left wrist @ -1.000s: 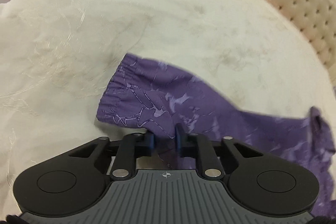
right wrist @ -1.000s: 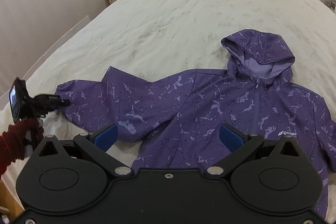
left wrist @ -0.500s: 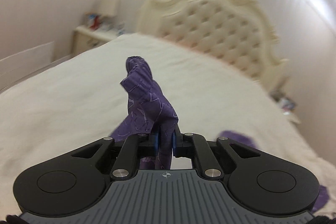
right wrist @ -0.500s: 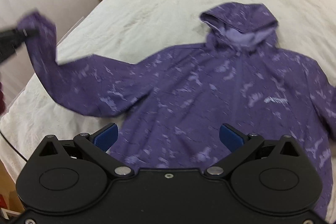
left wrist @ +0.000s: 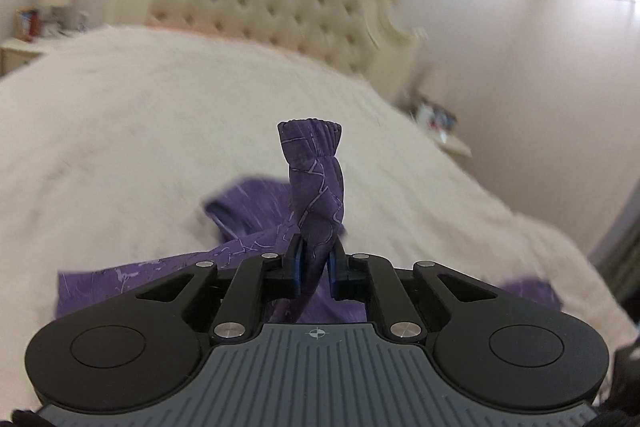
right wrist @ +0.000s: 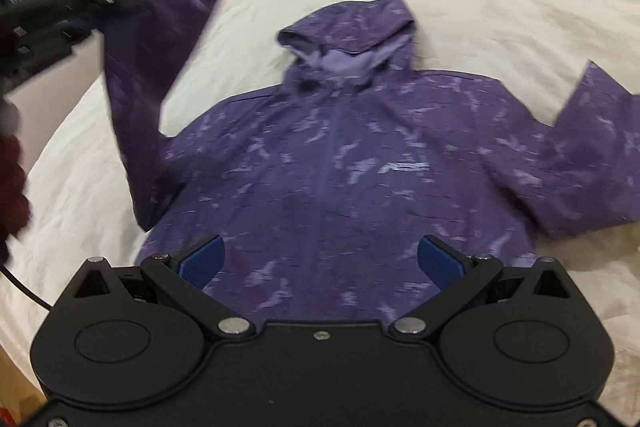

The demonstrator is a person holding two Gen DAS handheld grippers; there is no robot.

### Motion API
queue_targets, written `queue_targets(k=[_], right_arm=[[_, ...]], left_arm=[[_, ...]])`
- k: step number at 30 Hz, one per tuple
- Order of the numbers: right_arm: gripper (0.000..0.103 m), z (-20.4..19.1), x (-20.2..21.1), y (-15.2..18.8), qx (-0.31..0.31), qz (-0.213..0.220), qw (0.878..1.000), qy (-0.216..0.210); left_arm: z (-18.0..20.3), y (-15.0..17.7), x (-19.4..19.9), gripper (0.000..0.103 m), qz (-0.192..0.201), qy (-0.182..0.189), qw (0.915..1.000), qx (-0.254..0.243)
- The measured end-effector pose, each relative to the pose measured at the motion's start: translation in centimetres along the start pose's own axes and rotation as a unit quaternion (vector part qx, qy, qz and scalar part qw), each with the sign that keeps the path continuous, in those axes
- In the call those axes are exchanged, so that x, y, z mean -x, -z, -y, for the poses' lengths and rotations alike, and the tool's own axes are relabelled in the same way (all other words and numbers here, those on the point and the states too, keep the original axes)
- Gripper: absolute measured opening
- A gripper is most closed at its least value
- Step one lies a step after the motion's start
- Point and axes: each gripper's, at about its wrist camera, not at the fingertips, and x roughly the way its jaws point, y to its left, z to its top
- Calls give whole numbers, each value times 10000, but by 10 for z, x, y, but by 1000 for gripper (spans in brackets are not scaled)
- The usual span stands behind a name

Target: Fold large clothes

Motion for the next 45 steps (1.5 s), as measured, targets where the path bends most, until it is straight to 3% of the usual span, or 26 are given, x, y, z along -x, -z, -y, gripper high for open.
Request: queue_targets(k=[2, 7, 12, 14, 18, 26, 33, 37, 40, 41, 45], right_arm=[[102, 10, 0, 1, -90, -22, 9999, 77], [102, 23, -5, 6, -233, -109, 9994, 250], [102, 28, -15, 7, -355, -236, 9984, 380], [102, 28, -20, 4, -360, -272, 9981, 421], [102, 29, -32, -7, -325, -271, 9980, 466], [102, 46, -74, -34, -448, -377, 9970, 500], [100, 64, -105, -42, -462, -662, 9950, 585], [83, 74, -120, -41, -539, -864, 9931, 577], [51, 75, -130, -39, -518, -972, 9922, 586], [36, 72, -130, -40, -397, -982, 9915, 758], [30, 66, -113, -50, 14, -562, 9952, 803]], left_arm=[[5, 11, -21, 12, -258, 61, 9996, -57], [6, 18, -58, 30, -742, 148, 9971, 46], [15, 20, -39, 61, -584, 474, 9971, -105], [18, 23, -33, 67, -513, 466, 9970, -333], [2, 43, -34, 67, -834, 63, 9946, -621], [-86, 84, -72, 67, -1837, -923, 9783, -270], [-145, 95, -100, 67, -2111, -1647, 9634, 156], [-151, 93, -106, 67, -2094, -1694, 9627, 265], [-151, 93, -107, 67, -2070, -1732, 9624, 293], [-150, 91, -105, 67, -2060, -1753, 9622, 310], [-147, 81, -86, 68, -1861, -1667, 9663, 621]])
